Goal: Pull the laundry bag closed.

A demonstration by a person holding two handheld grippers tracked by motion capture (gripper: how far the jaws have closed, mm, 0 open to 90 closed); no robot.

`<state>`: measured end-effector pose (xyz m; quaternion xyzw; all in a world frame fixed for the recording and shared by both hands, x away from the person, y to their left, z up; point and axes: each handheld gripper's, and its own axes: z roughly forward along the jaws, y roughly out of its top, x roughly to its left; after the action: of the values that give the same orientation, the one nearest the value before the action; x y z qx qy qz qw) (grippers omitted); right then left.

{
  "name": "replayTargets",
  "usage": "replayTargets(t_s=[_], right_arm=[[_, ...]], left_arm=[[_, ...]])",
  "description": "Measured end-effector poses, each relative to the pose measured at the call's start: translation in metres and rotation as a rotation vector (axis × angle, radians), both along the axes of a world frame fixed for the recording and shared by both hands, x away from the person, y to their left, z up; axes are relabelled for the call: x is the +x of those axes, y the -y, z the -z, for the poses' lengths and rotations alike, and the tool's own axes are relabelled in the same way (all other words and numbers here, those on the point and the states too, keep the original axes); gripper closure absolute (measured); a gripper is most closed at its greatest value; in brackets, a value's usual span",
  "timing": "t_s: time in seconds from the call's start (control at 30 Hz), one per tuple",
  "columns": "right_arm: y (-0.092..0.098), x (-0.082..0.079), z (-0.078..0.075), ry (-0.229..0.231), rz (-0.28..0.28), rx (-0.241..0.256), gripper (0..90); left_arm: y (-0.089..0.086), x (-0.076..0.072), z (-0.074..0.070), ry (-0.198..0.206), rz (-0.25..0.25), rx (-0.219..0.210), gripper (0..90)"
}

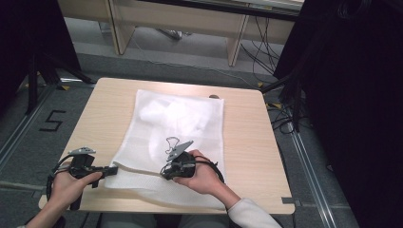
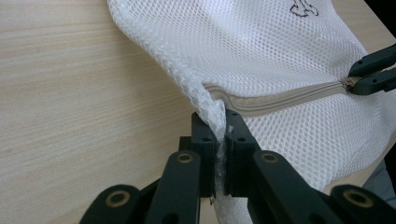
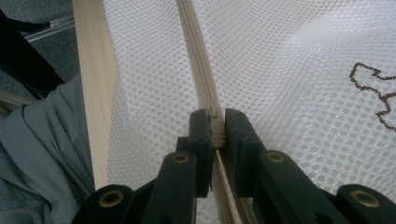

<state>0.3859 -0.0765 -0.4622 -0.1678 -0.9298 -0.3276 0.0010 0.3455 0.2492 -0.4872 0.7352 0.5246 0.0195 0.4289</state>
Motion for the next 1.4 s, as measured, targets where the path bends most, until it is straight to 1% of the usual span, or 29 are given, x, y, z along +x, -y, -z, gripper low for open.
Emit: replayTargets(t_s=[0.13, 0.23, 0.3, 0.37, 0.43, 0.47, 0.57, 0.67, 0.73, 0.97, 1.03, 1.07, 1.1, 1.13, 1.17, 1.2, 1.27, 1.3, 1.4], right_arm=[[0.003, -0.001, -0.001, -0.004, 0.005, -0.010, 82.3], [0.004, 0.000, -0.001, -0.002, 0.007, -0.001, 82.3], [0.005, 0.000, -0.001, 0.000, 0.005, -0.006, 82.3], [0.006, -0.001, -0.001, -0.009, 0.007, -0.006, 82.3], [0.006, -0.001, 0.000, -0.001, 0.007, -0.005, 82.3], [0.007, -0.001, -0.001, -0.007, 0.004, -0.008, 82.3], [0.008, -0.001, -0.002, -0.005, 0.011, -0.006, 82.3], [0.008, -0.001, -0.002, 0.001, 0.006, -0.012, 82.3], [0.010, -0.001, -0.001, -0.005, 0.012, -0.004, 82.3], [0.015, -0.002, -0.002, -0.006, 0.015, -0.010, 82.3], [0.017, -0.004, -0.002, -0.023, 0.046, -0.016, 82.3], [0.018, -0.003, -0.002, -0.016, 0.033, -0.018, 82.3], [0.019, -0.003, -0.002, -0.018, 0.036, -0.011, 82.3], [0.020, -0.003, -0.003, -0.019, 0.041, -0.017, 82.3], [0.020, -0.003, -0.002, -0.021, 0.037, -0.006, 82.3], [0.020, -0.003, -0.002, -0.016, 0.038, -0.010, 82.3], [0.021, -0.004, -0.002, -0.028, 0.047, -0.010, 82.3], [0.022, -0.004, -0.002, -0.018, 0.040, -0.012, 82.3], [0.023, -0.004, -0.003, -0.016, 0.038, -0.018, 82.3]], left_arm=[[0.000, 0.000, 0.000, -0.001, 0.000, -0.001, 84.0], [0.000, 0.000, 0.000, 0.000, -0.002, 0.002, 84.1], [0.000, 0.000, 0.000, -0.001, -0.002, 0.000, 84.1], [0.000, 0.000, 0.000, 0.000, -0.001, 0.000, 84.0], [0.000, 0.000, 0.000, 0.000, -0.002, 0.000, 84.0], [-0.001, 0.000, 0.000, -0.001, -0.002, -0.001, 84.0], [0.000, 0.000, 0.000, 0.000, -0.001, -0.002, 84.0], [-0.001, 0.000, 0.000, 0.001, -0.004, 0.006, 84.1], [-0.001, 0.000, 0.000, 0.000, -0.010, 0.006, 84.1], [-0.001, 0.000, 0.000, 0.001, -0.013, 0.008, 84.0], [-0.001, 0.000, 0.000, 0.001, -0.015, 0.011, 84.0], [-0.001, 0.000, 0.000, 0.001, -0.014, 0.011, 84.0], [-0.001, 0.000, 0.000, 0.000, -0.014, 0.009, 84.0], [-0.001, 0.000, 0.000, 0.000, -0.015, 0.007, 84.0], [-0.001, 0.000, 0.000, 0.002, -0.017, 0.010, 84.0], [-0.001, 0.000, 0.000, 0.002, -0.015, 0.012, 84.0], [-0.001, 0.000, 0.000, 0.000, -0.013, 0.014, 84.1], [-0.001, 0.000, 0.000, 0.001, -0.014, 0.013, 84.0], [-0.002, 0.000, 0.000, 0.000, -0.013, 0.014, 84.0]])
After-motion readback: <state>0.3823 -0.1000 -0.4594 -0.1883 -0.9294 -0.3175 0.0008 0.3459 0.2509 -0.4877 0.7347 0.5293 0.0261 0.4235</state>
